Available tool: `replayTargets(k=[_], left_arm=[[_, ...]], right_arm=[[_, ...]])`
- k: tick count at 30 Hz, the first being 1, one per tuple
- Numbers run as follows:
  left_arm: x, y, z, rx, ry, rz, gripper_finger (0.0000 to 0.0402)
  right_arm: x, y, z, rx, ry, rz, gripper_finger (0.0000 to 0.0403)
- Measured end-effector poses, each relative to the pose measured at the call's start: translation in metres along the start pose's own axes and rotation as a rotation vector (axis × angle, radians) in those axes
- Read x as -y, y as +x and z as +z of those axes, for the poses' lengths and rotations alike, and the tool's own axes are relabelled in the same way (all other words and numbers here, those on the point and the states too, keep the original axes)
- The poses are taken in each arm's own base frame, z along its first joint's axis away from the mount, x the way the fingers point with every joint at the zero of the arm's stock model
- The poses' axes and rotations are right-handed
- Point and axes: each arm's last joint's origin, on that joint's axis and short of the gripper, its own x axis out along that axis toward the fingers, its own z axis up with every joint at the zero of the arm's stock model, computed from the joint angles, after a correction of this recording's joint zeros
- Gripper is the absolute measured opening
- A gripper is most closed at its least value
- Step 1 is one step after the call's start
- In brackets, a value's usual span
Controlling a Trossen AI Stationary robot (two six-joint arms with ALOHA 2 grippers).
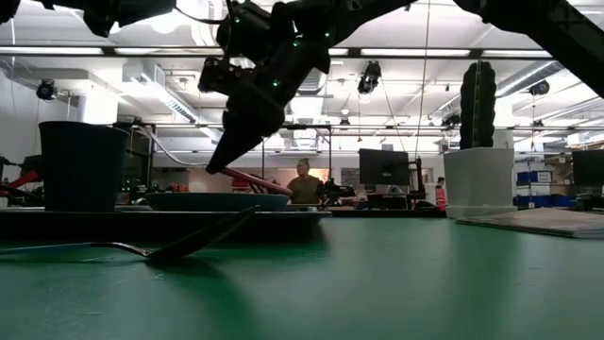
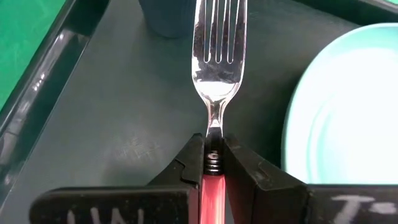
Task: Pick and place plate/cup/fork/spoon on tray
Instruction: Put the pink fork on the black tray
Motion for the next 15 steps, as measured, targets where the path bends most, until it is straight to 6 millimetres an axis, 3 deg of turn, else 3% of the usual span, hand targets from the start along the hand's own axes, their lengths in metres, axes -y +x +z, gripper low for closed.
replayTargets(k=[15], left_arm=[[0.000,0.000,0.000,0.000,0.001,0.000,0.0096]], right_arm=[[-0.003,0.011,-0.015,-0.040,0.005,0.010,0.0029]])
